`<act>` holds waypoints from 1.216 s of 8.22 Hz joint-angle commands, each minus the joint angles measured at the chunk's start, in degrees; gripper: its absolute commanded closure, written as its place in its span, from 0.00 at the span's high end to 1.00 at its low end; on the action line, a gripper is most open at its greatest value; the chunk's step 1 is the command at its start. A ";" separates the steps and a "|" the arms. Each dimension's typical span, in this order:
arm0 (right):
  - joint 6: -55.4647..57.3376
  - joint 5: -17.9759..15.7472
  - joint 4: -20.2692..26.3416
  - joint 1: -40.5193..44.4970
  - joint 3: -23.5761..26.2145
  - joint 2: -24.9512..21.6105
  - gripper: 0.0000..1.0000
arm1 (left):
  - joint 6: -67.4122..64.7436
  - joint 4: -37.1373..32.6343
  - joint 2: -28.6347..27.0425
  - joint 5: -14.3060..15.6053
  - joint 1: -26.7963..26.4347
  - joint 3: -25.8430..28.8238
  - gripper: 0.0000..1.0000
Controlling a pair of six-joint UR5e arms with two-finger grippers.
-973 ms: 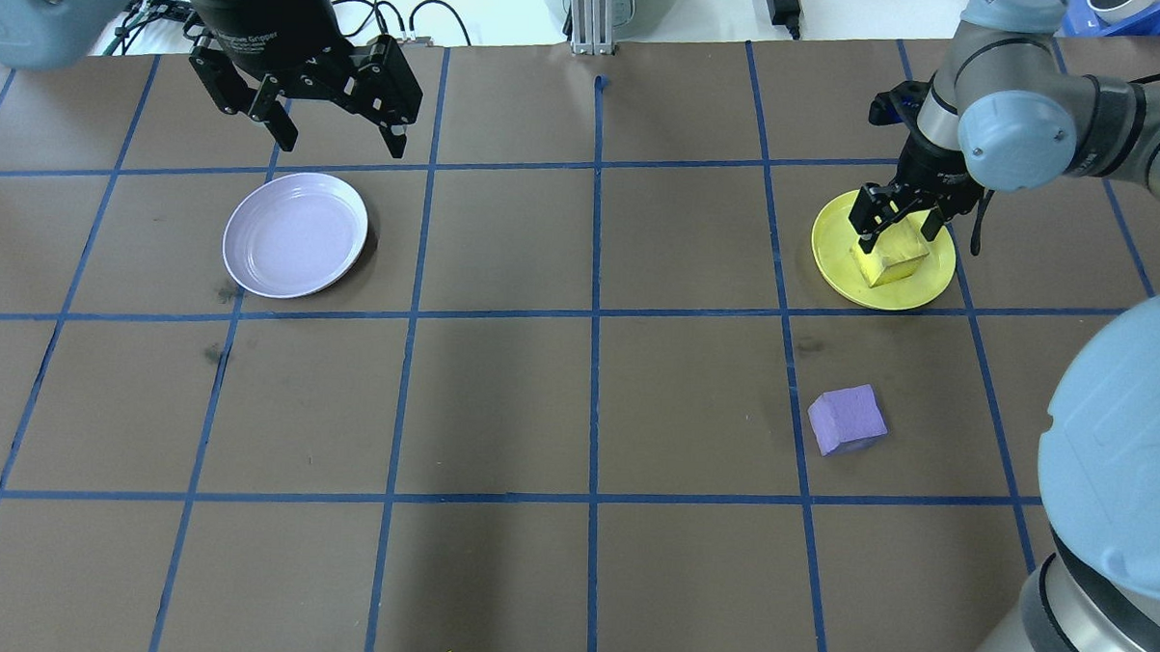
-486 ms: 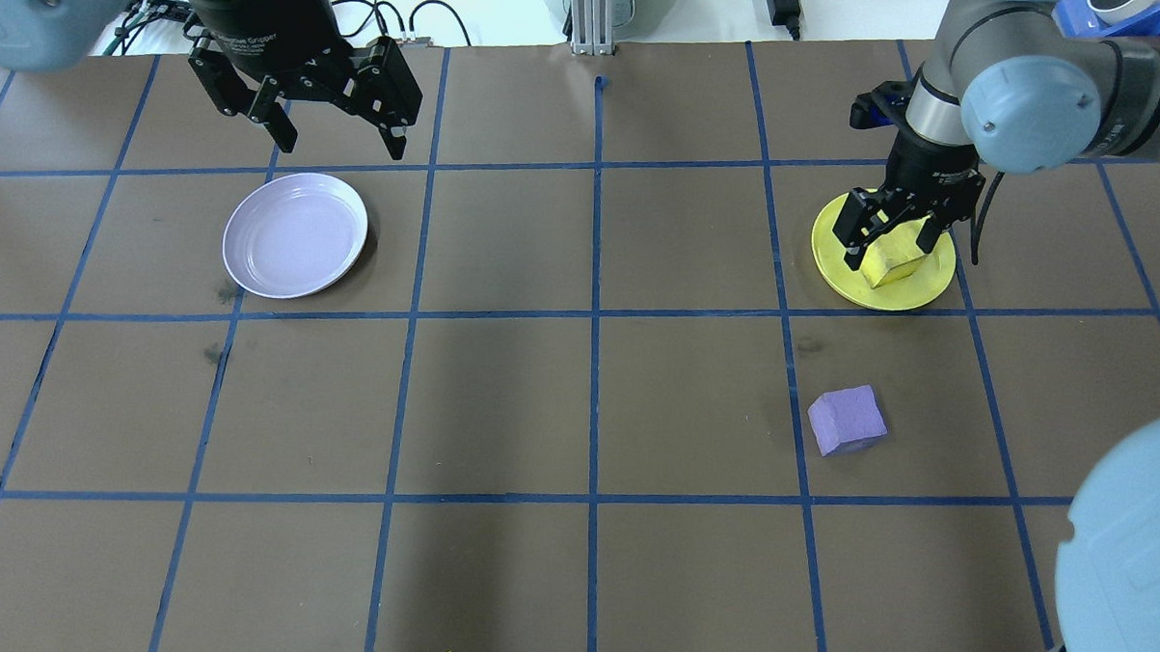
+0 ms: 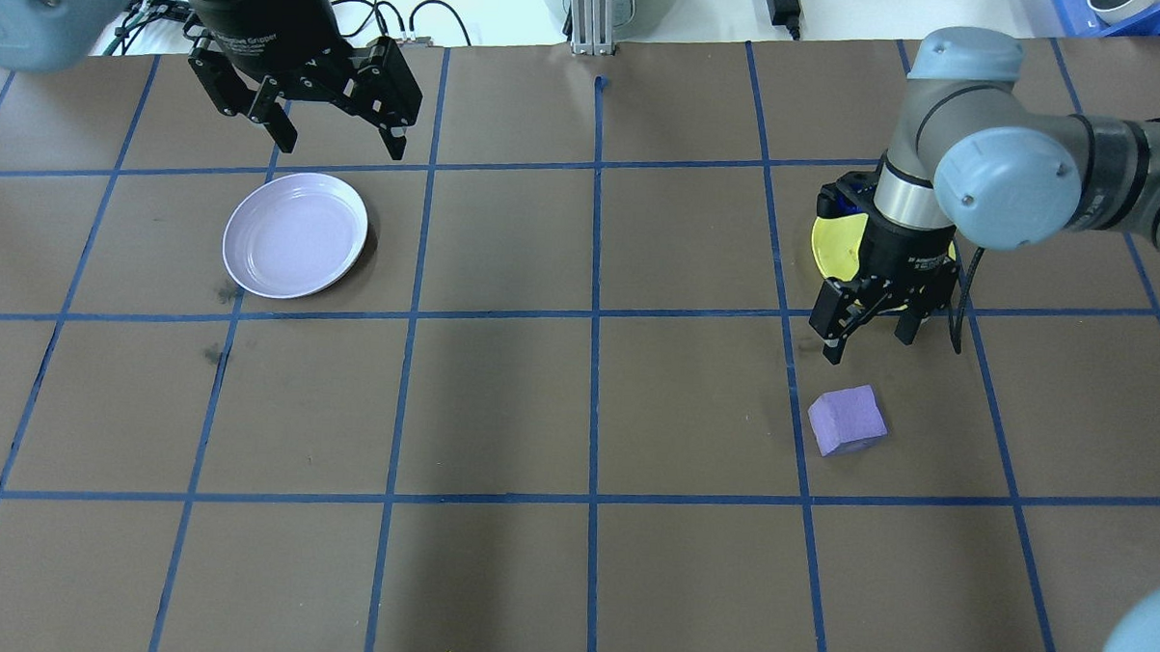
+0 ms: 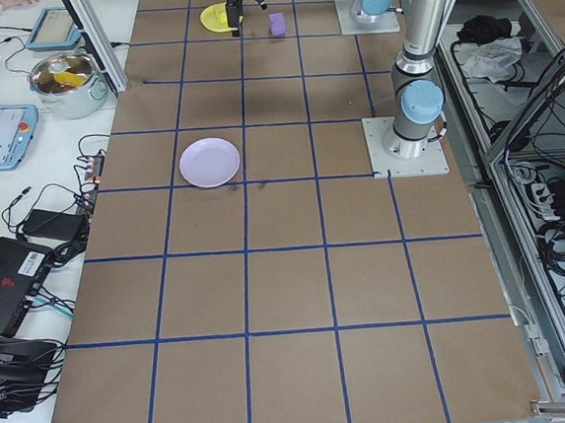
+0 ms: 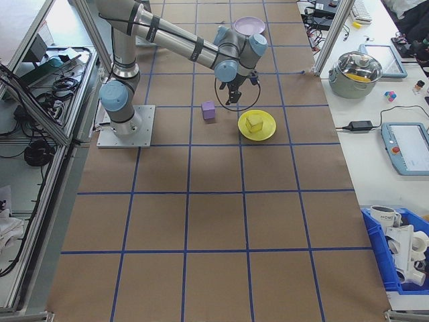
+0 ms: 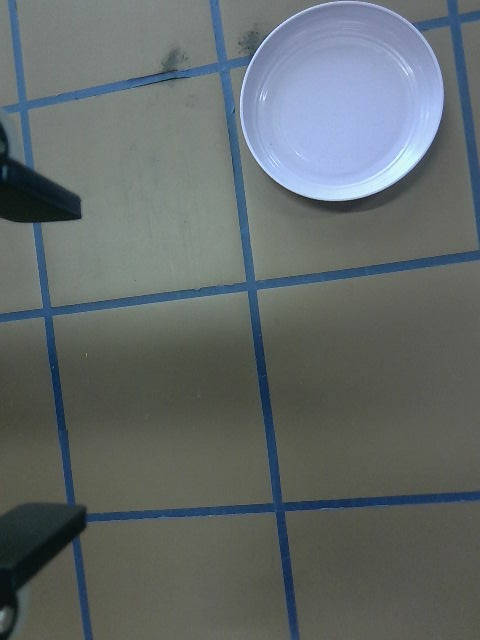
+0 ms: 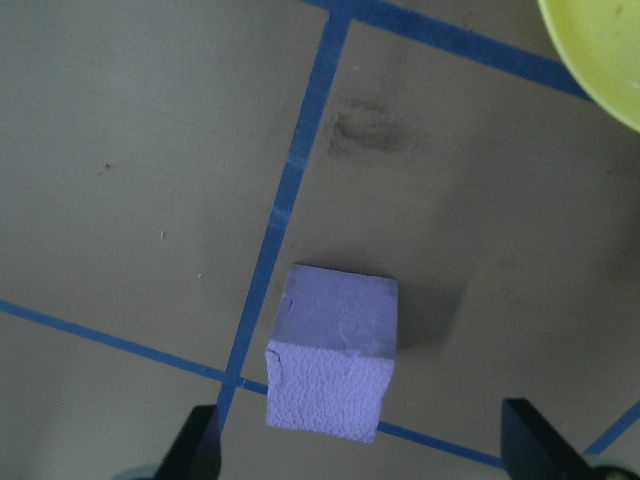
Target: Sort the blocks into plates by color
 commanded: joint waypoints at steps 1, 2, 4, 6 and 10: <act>0.25 -0.32 0.30 0.06 4.05 -0.43 1.00 | 0.00 0.00 0.41 -0.08 0.00 0.00 1.00; 0.43 -0.06 0.39 0.06 5.62 -0.43 1.00 | 0.00 -0.09 0.59 0.00 0.00 -0.09 1.00; 0.43 -0.40 -0.32 0.06 7.74 0.19 1.00 | 0.00 0.00 0.59 0.01 0.00 -0.09 1.00; 4.09 -0.41 -0.49 0.06 9.23 1.67 1.00 | 0.09 0.00 0.85 0.09 0.00 -0.09 1.00; 9.75 0.29 -3.04 0.06 9.24 4.32 0.00 | 0.09 -0.09 1.03 0.44 0.00 -0.09 1.00</act>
